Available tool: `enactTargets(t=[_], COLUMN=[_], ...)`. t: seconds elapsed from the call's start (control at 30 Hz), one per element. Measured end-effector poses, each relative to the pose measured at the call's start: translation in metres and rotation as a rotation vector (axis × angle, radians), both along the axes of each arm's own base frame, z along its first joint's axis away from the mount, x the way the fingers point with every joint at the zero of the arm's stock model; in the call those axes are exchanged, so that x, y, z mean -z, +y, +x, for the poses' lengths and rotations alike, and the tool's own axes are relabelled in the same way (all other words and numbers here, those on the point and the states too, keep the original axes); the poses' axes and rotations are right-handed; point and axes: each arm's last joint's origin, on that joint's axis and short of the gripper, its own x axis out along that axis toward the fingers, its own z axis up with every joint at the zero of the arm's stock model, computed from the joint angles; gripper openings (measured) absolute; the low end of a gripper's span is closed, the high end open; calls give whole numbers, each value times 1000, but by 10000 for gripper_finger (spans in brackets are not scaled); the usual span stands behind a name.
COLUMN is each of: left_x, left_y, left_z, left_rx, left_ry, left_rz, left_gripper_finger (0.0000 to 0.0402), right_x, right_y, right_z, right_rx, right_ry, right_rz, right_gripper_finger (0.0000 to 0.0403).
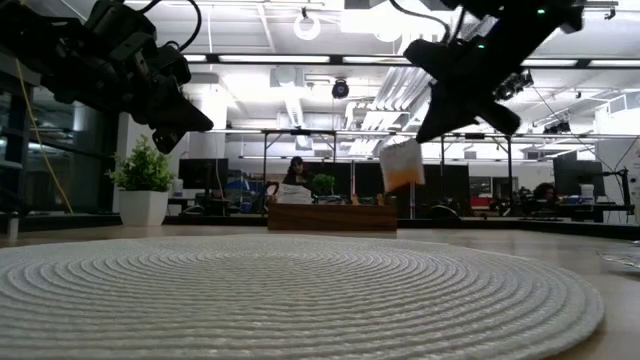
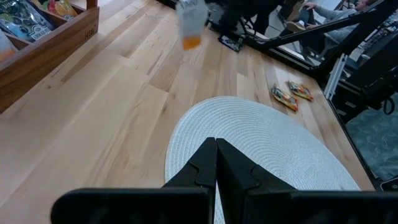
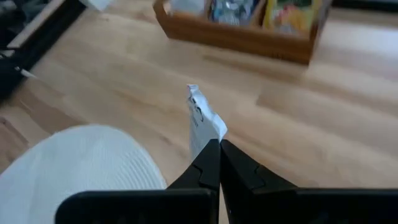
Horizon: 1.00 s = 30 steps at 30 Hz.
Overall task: Pick & Place Tea
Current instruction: Put the white tea bag into the left section of the wooden organizer
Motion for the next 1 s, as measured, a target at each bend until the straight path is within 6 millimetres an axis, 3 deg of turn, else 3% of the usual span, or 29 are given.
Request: enactTargets(t=[0.37,0.6,0.8,1.0], left_x=[0,0,0,0], left_y=[0,0,0,0], left_z=[0,0,0,0], left_rx=[0,0,0,0], left_ry=[0,0,0,0], left_rz=[0,0,0,0], left_gripper_finger=[0,0,0,0], right_x=[-27,-27,-10,-11], right_y=[-60,-92,-109,-128], right_z=[10,20,40,78], right_rx=[-62,-90,-110,-219], right_ry=[-164,-268,-303,-263], right_rz=[-153,-213,-218,-250], right_gripper_finger=[0,0,0,0])
